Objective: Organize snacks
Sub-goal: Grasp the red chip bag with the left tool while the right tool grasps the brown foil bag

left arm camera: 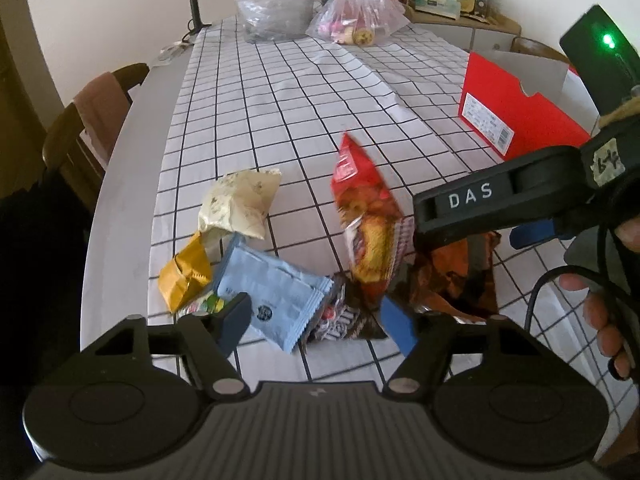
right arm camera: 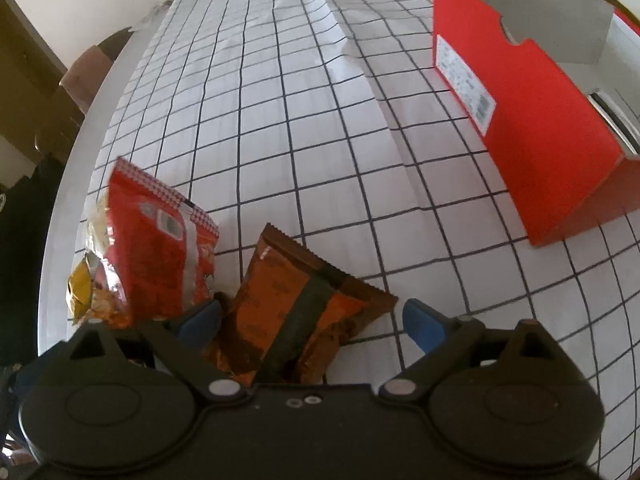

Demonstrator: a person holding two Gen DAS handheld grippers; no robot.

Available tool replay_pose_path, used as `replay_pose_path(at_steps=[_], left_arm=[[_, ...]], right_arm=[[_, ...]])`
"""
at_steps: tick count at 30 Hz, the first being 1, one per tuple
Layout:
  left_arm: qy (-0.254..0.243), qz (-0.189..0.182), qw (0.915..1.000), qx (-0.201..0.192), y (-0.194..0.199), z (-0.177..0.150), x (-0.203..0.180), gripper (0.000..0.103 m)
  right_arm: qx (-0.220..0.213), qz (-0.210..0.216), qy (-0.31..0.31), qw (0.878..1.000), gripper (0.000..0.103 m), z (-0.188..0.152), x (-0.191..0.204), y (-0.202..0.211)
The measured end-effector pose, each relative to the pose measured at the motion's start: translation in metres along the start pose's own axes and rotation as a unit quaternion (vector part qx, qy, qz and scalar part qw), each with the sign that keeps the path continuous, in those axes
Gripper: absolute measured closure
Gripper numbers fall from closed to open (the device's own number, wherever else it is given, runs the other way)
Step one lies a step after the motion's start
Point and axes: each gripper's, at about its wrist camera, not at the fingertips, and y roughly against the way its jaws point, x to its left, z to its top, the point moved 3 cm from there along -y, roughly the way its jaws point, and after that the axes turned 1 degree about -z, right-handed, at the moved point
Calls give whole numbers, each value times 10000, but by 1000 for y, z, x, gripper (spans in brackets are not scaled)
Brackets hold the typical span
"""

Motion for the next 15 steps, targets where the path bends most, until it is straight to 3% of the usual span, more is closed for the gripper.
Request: replay_pose_path(at_steps=[10,15], left_arm=[[-217,-117,9996,138,-18,3,-10,43],[-152,-235,9995,147,-17,8,-9,44]], right_arm=[[227,193,229,9993,25,-3,1,-6],[177,278,298,9990,40,0,-2,-3]])
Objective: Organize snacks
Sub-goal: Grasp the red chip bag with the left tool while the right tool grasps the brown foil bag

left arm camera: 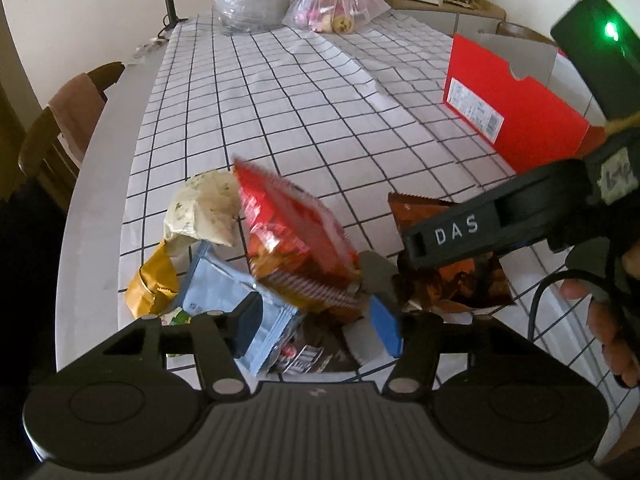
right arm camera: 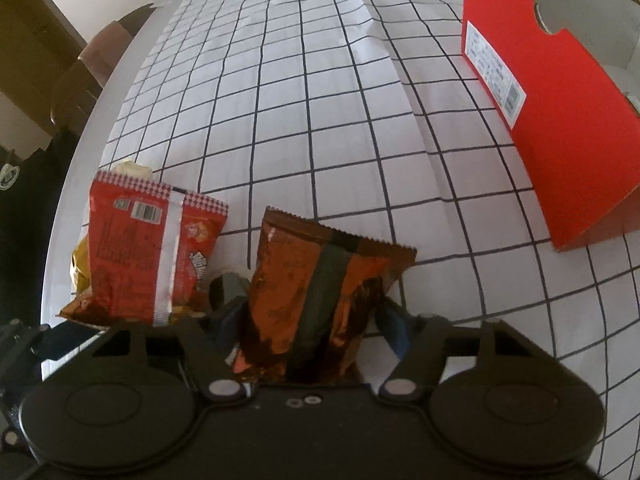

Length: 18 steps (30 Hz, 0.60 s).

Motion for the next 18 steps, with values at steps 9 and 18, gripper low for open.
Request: replay_pose_path(at_steps=[9,18], left_arm=[[1215,-592,9907,181,-6,26,30,44],[1819,-403,9814,470,-24,41,39,74]], right_arm=[[-8,284,-34,9996,55,2,-11,6],[-103,367,22,9993,61,1,-17,17]])
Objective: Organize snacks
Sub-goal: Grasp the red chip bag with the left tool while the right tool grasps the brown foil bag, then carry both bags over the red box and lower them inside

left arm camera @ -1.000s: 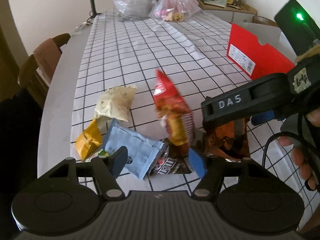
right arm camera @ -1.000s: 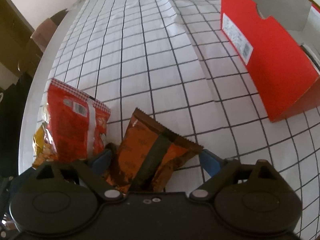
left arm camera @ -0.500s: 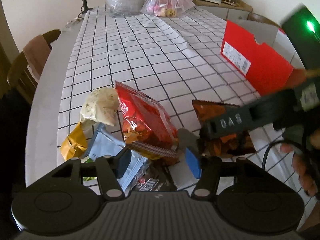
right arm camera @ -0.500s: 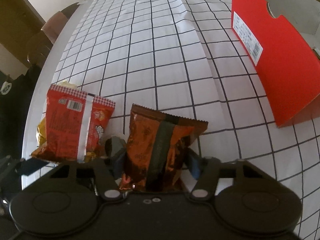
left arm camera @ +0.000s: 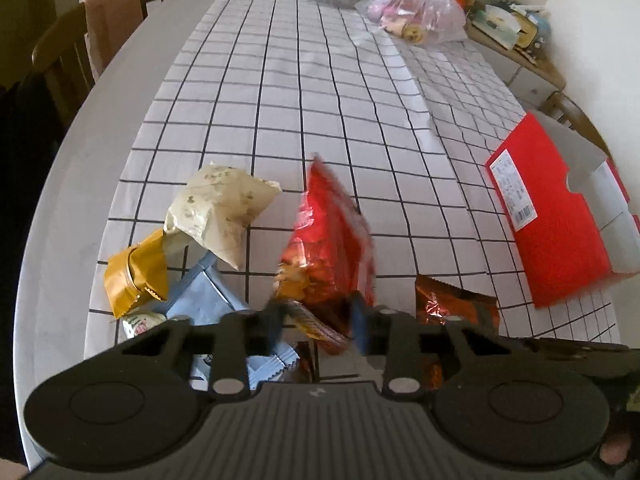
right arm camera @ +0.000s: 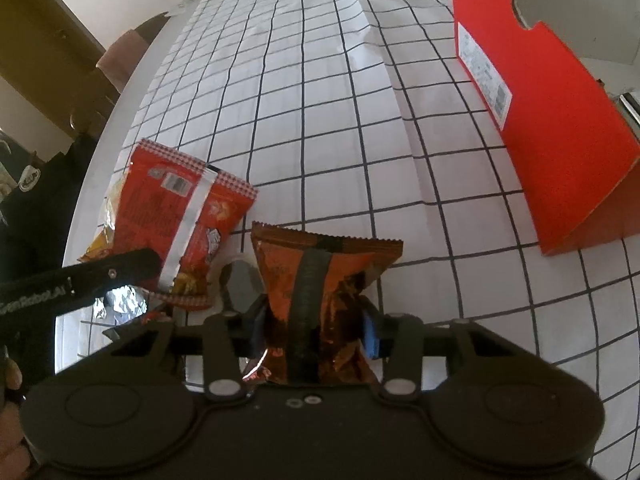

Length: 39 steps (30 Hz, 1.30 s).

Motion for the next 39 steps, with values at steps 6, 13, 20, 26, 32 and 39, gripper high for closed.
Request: replay_pose_path(at_steps=[6,13,20,26,32,39], left_arm=[[-146,44,9998,-100,6,2,-10,81],[-490,37,9982,-331,24,2,-24,85],[-608,-59,9969,-499,46,0,-30,86],[-756,-164,9951,-618,73,-8,-43,86],[-1020,-480,9910,-726,104,-19,-66,86],[-1365,-712,9833,-969,127,-21,-103,86]], right_arm=[[-202,-57,27,9998,62,-1,-5,14],[-427,-20,-43,9991,62,-7,-15,42],[-682,4,-164,9975,62,-19,-25,78],[-964,-3,-189,9952,63,-30,-31,112],[-1250,-44,-226,9919,63,-39,-40,150],[-1577,-146,-289,9870,63,-34,-61,184]])
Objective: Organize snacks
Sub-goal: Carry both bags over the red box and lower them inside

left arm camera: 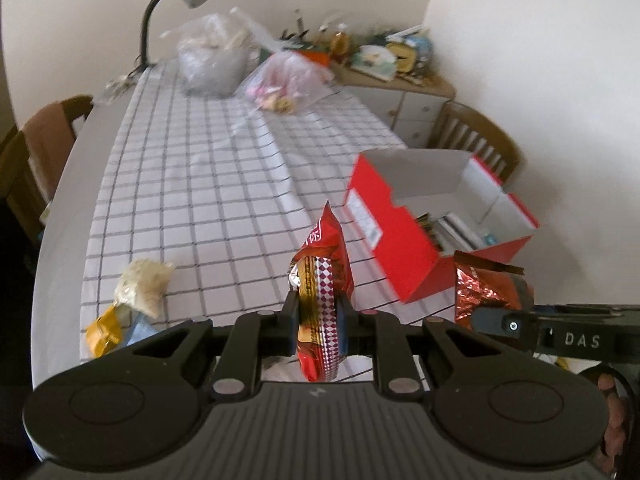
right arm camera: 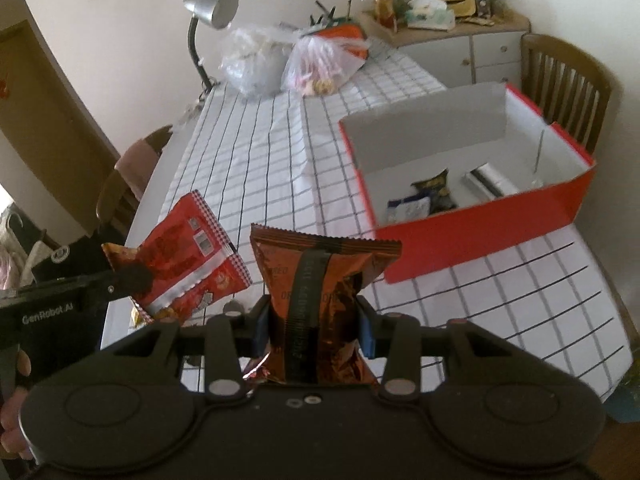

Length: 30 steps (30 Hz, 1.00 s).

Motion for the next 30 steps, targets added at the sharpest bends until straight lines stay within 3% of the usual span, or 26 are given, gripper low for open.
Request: replay_pose_path(at_steps=[12,19,30], left_arm=[[-491,-159,9979,-399,-5,42,-75,86],[-472,-62,9981,-390,-42,67,-127,86],[-170,252,9994,-133,-117,90,-176,86]], right_arm=[[-347,-101,25,9993,63,47,-63,18],[-351,-129,146,9992,63,88,-120,8],[2,-79,430,9990,63,134,-183,-52]])
